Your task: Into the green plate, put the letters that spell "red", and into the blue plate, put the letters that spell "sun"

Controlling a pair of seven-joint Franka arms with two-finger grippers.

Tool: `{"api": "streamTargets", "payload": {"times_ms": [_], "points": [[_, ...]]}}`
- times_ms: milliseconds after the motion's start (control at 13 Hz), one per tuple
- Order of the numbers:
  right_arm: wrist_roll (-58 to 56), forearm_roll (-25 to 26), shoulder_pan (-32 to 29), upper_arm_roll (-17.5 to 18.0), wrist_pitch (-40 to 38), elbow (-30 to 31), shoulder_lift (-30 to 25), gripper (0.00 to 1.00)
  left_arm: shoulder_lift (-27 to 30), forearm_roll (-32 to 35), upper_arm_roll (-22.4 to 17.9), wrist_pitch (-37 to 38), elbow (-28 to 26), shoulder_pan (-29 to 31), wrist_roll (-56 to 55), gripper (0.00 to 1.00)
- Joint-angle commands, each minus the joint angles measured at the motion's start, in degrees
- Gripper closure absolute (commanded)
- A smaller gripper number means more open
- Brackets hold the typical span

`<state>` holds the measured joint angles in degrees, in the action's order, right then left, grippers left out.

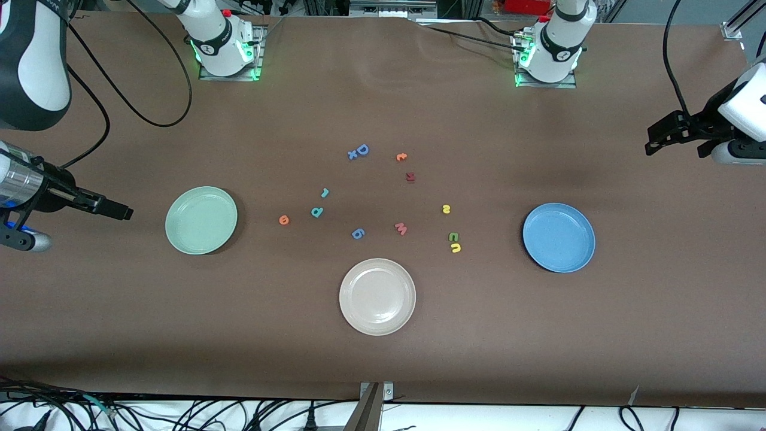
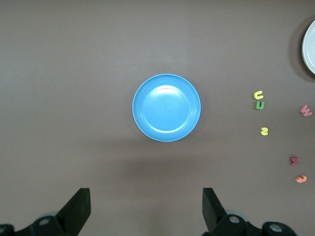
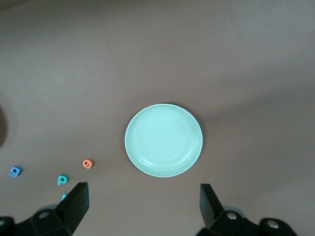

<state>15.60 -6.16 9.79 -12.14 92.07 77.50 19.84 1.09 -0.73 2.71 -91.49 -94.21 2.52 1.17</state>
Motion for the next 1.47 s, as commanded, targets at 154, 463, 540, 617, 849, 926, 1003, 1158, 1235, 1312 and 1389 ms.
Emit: {"api": "streamTargets", "payload": {"times_ms": [154,463,540,617,849,926,1003,1158,1235,1312,1389], "points": [[1.4,-0.4,-0.4,-0.2,0.7,2.0,-1.4,0.0,1.6,-0.2,0.0,-1.1,-1.6,-0.1,0.7,0.0],[1.8,-0.1,-0.3,-0.3,0.8,2.0,-1.3,0.0,1.5,-0.1,0.3,-0.6,-1.5,-0.1,0.8,0.0],[1.8,-0.1,-0.3,-0.3,0.8,2.0,-1.3,0.0,1.4,-0.2,0.3,-0.6,-1.5,-0.1,0.7,0.0],[1.9,-0.1,-0.2,-0.3,0.7,2.0,-1.3,0.0,1.4,-0.2,0.3,-0.6,-1.5,-0.1,0.8,0.0],[1.8,0.0,-0.3,-0.3,0.8,2.2,-1.3,0.0,1.3,-0.1,0.3,-0.4,-1.4,-0.2,0.7,0.0],[1.9,0.0,-0.2,-0.3,0.8,2.3,-1.3,0.0,0.8,-0.1,0.4,-0.4,-1.3,-0.4,0.5,0.0],[1.9,0.1,-0.2,-0.3,0.8,2.5,-1.3,0.0,0.5,-0.1,0.5,-0.4,-1.2,-0.5,0.3,0.0],[1.9,0.1,-0.2,-0.3,0.8,2.6,-1.3,0.0,0.5,-0.1,1.1,-0.4,-1.3,-0.4,0.3,0.0],[1.9,0.1,-0.2,-0.3,0.8,2.7,-1.3,0.0,0.5,-0.1,1.1,-0.4,-1.3,-0.4,0.4,0.0],[1.9,0.1,-0.2,-0.3,0.8,2.8,-1.3,0.0,0.5,-0.1,1.1,-0.3,-1.3,-0.4,0.5,0.0],[1.9,0.1,-0.2,-0.3,0.7,2.8,-1.3,0.0,0.5,-0.1,1.1,0.3,-1.3,-0.4,0.6,0.0]]}}
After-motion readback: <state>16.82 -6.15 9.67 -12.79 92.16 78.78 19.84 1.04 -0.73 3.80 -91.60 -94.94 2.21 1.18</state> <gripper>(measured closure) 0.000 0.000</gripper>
